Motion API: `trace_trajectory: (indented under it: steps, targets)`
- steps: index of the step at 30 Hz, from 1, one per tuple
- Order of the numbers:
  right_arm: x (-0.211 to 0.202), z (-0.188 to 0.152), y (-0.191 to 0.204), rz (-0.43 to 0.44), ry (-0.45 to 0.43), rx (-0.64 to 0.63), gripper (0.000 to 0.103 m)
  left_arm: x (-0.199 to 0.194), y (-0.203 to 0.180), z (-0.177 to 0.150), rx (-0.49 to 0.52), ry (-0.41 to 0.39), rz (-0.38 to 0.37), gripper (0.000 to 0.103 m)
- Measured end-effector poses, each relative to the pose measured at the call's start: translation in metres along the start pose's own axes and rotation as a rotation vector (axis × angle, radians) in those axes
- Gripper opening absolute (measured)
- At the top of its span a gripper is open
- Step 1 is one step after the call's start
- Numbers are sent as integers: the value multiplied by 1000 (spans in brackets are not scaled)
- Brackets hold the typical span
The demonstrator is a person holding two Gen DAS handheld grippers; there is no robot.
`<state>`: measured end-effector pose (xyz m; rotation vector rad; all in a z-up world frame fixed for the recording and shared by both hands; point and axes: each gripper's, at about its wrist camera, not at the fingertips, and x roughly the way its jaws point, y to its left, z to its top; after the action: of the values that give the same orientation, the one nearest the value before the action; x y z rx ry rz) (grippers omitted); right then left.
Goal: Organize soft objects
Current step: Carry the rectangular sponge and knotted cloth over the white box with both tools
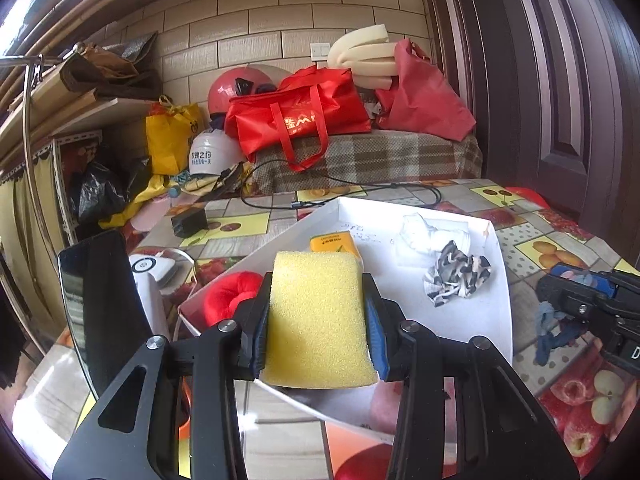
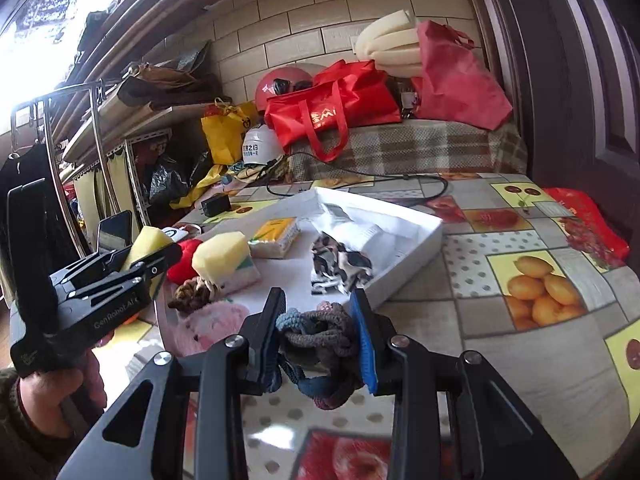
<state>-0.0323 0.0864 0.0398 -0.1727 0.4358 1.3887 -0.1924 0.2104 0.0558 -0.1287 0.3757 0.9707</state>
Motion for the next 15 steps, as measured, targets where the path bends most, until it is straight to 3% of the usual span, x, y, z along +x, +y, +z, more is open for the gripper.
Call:
trace_trajectory:
  steps: [8,15]
  targets:
    - [32,11,12,31,4,33,33,26,4,8,-10,23,17,40]
    - [60,20,16,-7,32,31,33,54,5,15,-7,68,35,40]
